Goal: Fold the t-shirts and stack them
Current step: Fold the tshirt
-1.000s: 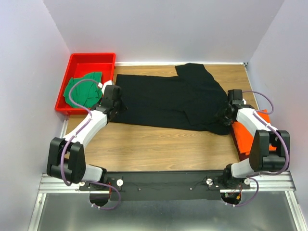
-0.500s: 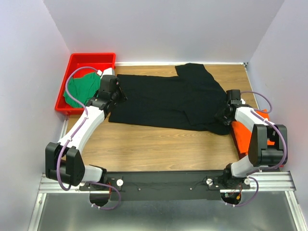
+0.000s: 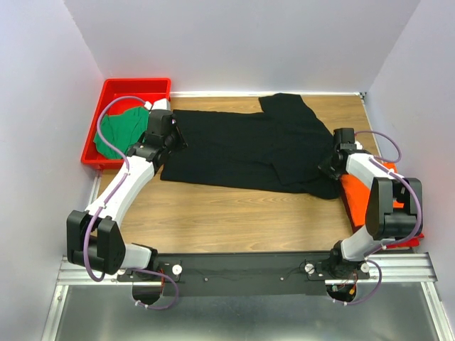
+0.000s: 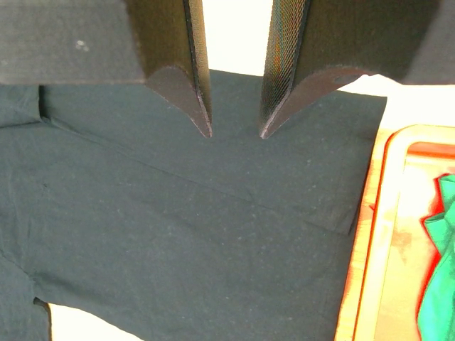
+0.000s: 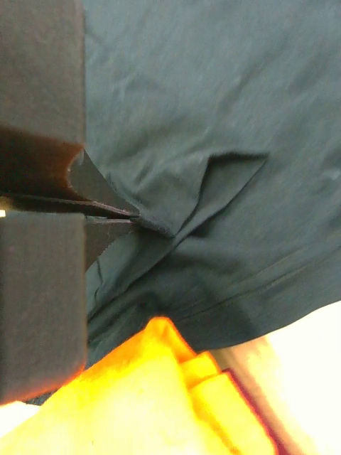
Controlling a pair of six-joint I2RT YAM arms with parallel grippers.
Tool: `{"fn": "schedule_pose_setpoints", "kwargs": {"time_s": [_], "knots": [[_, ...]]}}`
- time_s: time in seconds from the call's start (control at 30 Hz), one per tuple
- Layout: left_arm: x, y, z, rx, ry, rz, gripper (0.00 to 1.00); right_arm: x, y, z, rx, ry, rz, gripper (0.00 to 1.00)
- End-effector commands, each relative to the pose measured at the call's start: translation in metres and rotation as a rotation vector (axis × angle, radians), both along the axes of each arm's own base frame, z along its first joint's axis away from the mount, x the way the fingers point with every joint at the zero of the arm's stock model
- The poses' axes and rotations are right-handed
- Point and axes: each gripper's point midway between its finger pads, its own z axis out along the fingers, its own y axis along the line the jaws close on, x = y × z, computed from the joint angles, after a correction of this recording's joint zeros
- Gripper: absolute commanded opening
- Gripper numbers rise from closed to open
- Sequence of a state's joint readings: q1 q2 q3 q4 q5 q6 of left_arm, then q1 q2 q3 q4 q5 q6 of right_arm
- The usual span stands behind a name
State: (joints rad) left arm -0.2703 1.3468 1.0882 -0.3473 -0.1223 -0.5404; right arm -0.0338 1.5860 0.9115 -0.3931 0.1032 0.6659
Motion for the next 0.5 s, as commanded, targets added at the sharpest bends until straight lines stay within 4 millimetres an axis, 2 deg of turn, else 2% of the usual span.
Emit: {"fn": "schedule_pose_setpoints", "kwargs": {"time_s": [0.0, 0.17, 0.23, 0.27, 0.37, 0.4, 0.43, 0.47], "knots": [[0.003, 0.002, 0.009, 0.026, -0.015, -0.010, 0.40, 0.025, 0.001, 0.017, 0.006, -0.068, -0.017, 0.08], [0.005, 0.003, 0.003, 0.038, -0.010, -0.011, 0.40, 0.045, 0.007, 0.026, 0.043, -0.098, -0.010, 0.03], [0.006, 0.002, 0.000, 0.044, -0.008, -0.017, 0.40, 0.058, 0.007, 0.029, 0.051, -0.110, -0.015, 0.03], [0.006, 0.001, -0.004, 0.045, -0.003, -0.022, 0.40, 0.061, 0.008, 0.024, 0.059, -0.100, -0.016, 0.01], [0.007, 0.001, -0.011, 0.056, 0.010, -0.030, 0.40, 0.082, 0.009, 0.033, 0.068, -0.131, -0.024, 0.01], [0.006, 0.001, -0.015, 0.059, 0.017, -0.032, 0.40, 0.086, 0.009, 0.026, 0.073, -0.116, -0.026, 0.01], [0.006, 0.001, -0.017, 0.062, 0.020, -0.036, 0.40, 0.098, 0.009, 0.033, 0.075, -0.141, -0.029, 0.01], [0.006, 0.001, -0.020, 0.063, 0.023, -0.039, 0.40, 0.101, 0.009, 0.024, 0.077, -0.123, -0.031, 0.01]]}}
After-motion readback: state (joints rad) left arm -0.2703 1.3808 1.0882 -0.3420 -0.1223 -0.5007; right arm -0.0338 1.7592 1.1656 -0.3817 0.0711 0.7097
